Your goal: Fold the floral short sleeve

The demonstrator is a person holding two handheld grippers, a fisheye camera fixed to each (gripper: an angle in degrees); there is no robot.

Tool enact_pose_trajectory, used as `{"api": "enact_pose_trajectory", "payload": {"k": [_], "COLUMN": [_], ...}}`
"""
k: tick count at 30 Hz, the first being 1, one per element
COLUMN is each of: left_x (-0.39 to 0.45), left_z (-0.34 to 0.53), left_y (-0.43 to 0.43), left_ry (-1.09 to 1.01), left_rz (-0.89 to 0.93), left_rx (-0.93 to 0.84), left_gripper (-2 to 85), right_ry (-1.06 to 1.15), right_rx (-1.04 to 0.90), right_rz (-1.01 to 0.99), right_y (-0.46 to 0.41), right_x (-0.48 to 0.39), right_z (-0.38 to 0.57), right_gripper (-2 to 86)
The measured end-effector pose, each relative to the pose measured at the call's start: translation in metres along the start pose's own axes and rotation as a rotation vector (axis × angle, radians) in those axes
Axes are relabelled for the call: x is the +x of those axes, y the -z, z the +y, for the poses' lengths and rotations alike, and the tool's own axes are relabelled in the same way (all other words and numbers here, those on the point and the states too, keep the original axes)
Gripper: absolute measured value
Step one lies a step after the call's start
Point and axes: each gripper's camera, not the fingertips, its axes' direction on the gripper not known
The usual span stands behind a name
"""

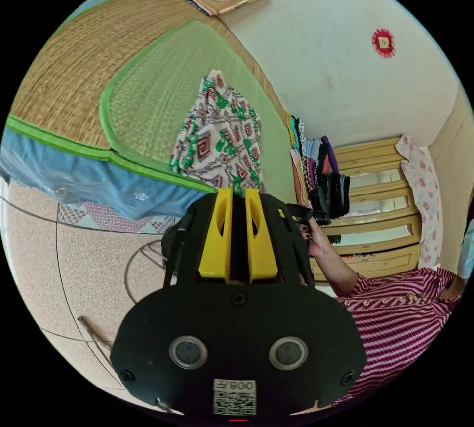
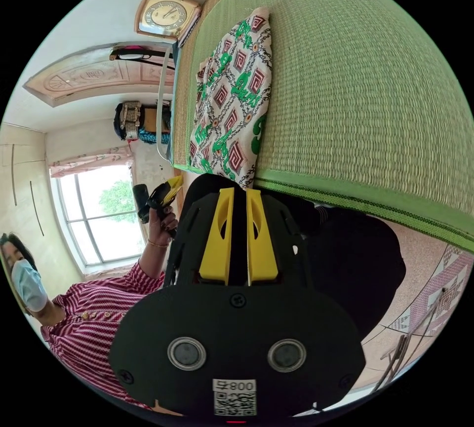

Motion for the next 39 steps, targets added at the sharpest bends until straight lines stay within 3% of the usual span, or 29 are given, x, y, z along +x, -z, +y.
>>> {"api": "enact_pose_trajectory", "payload": {"k": [5,12,39], "left_x": [0.043,0.063,0.050], "left_z": [-0.010,-0.017,-0.048], "left_y": [-0.034,-0.062,-0.130], "left_ry": [-0.140,-0.152,0.180], "left_rz": [0.013,0.068,0.208], "left_rx": [-0.118,-0.180,-0.208], "left_gripper": [6.2,6.8,9.2], "right_ry": [-0.005,-0.030,0.005], "right_rx": [0.008,-0.002,0.008], "right_rz": [-0.023,-0.048,-0.186], "right_y": [-0.004,-0.019,-0.036], "right_x": [0.014,0.034,0.078], "right_z": [0.005,0.005,0.036], "right_gripper": [4.8,5.7,0.3]}}
